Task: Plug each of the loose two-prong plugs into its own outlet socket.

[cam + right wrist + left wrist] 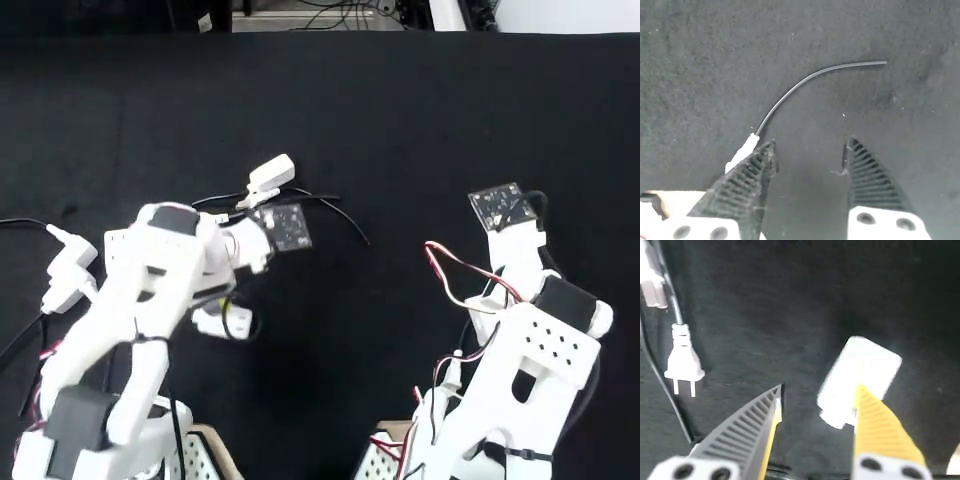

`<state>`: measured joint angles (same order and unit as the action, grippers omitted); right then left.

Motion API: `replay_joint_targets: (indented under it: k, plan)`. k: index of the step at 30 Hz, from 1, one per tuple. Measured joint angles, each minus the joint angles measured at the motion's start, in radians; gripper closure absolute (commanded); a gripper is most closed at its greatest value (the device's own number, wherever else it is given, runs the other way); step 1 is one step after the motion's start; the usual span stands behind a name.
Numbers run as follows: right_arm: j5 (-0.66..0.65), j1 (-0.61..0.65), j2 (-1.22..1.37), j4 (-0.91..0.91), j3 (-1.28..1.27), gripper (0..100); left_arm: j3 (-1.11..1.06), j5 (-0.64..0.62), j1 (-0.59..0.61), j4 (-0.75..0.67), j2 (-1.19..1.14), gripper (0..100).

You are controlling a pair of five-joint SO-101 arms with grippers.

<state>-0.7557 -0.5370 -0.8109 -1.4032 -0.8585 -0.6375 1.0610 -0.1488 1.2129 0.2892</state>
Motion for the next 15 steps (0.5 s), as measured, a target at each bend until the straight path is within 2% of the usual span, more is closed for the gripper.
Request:
replay_joint_targets:
  k: [2, 8, 15]
  plan:
    - [0.006, 0.0, 0.0, 0.0, 0.0, 78.3, 0.052, -0.002, 0.002, 0.06, -0.011, 77]
    - [0.206, 0.0, 0.0, 0.029, 0.014, 78.3, 0.215, -0.132, 0.008, 0.226, 0.054, 77]
    - [0.276, 0.0, 0.0, -0.091, 0.049, 78.3, 0.193, -0.287, 0.029, 0.359, 0.483, 77]
